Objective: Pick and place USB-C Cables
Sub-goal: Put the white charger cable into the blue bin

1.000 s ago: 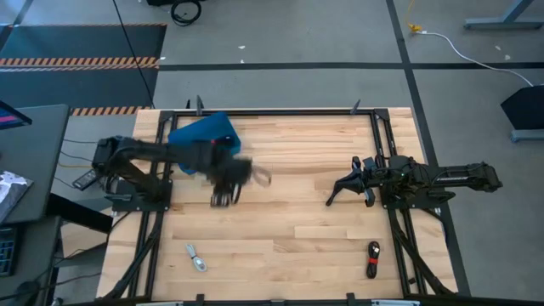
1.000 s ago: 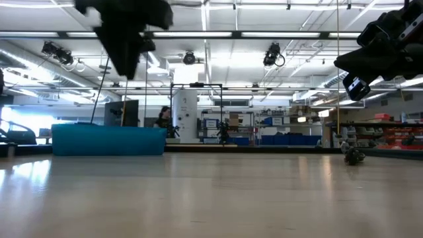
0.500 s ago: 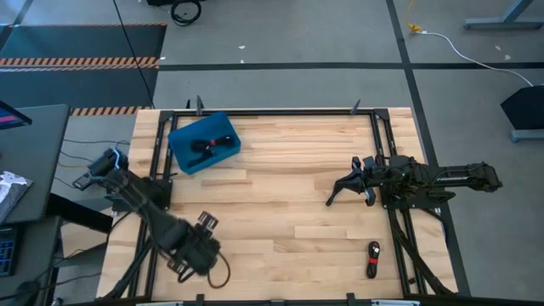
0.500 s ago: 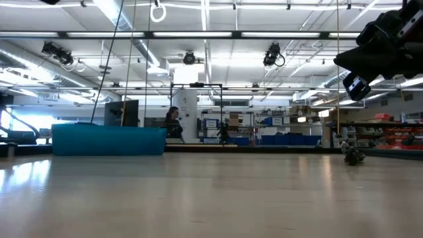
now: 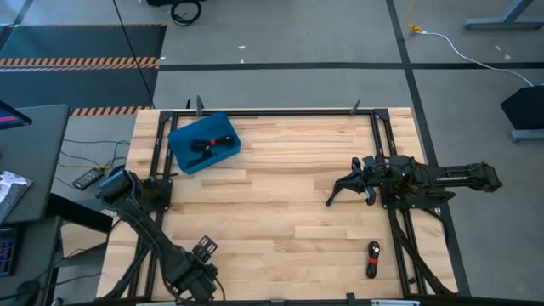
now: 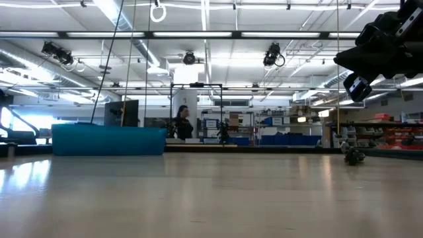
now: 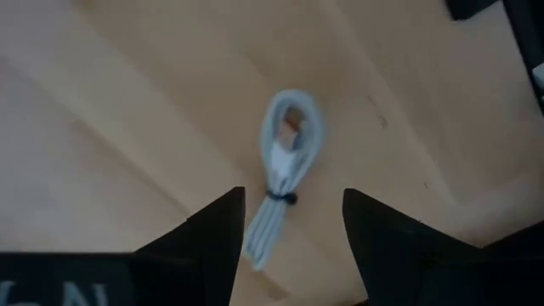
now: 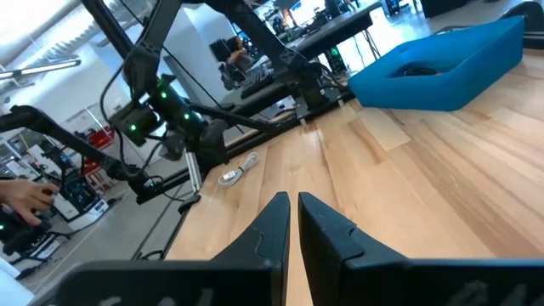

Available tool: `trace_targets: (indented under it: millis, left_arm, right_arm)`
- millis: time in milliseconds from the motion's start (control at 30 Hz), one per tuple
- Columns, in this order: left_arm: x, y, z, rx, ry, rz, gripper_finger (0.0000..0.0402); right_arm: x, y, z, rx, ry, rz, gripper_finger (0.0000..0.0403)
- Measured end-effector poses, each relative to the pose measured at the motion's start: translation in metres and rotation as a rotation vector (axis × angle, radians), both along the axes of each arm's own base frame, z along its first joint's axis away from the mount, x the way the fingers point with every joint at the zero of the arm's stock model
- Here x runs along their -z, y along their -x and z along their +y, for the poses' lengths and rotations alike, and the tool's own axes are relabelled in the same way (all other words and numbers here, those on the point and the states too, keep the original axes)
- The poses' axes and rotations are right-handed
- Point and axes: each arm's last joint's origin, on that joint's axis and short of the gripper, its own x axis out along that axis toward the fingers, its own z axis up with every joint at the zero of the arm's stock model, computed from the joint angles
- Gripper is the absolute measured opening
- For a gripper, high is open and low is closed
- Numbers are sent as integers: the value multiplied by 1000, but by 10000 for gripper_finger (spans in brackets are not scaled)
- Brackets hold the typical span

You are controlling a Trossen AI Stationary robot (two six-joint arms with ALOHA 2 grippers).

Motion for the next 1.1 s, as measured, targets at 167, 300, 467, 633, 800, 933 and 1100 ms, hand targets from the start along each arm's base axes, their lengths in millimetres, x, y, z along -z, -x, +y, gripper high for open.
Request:
trace_targets:
  millis: [167, 300, 467, 633, 800, 933, 1100]
  left_arm:
    - [22, 8, 1, 40, -40, 40, 204]
    - [38, 11, 10, 38, -66, 38, 204]
    - [53, 11, 19, 18, -57, 33, 203]
    - [54, 6, 25, 7, -44, 43, 158]
    - [54, 0, 31, -24, -31, 53, 49]
    - [54, -7, 37, -82, -30, 55, 47]
    - [40, -27, 56, -176, -132, -31, 47]
  right_arm:
    - [0, 0, 0, 0, 0, 0, 34]
    - [0, 0, 0, 0, 0, 0, 34]
    - [0, 0, 0, 0, 5, -1, 34]
    - [0, 0, 0, 0, 7, -1, 34]
    - [0, 0, 0, 0, 8, -1, 34]
    - [0, 0, 0, 0, 8, 0, 34]
    - [0, 0, 0, 0, 8, -1, 34]
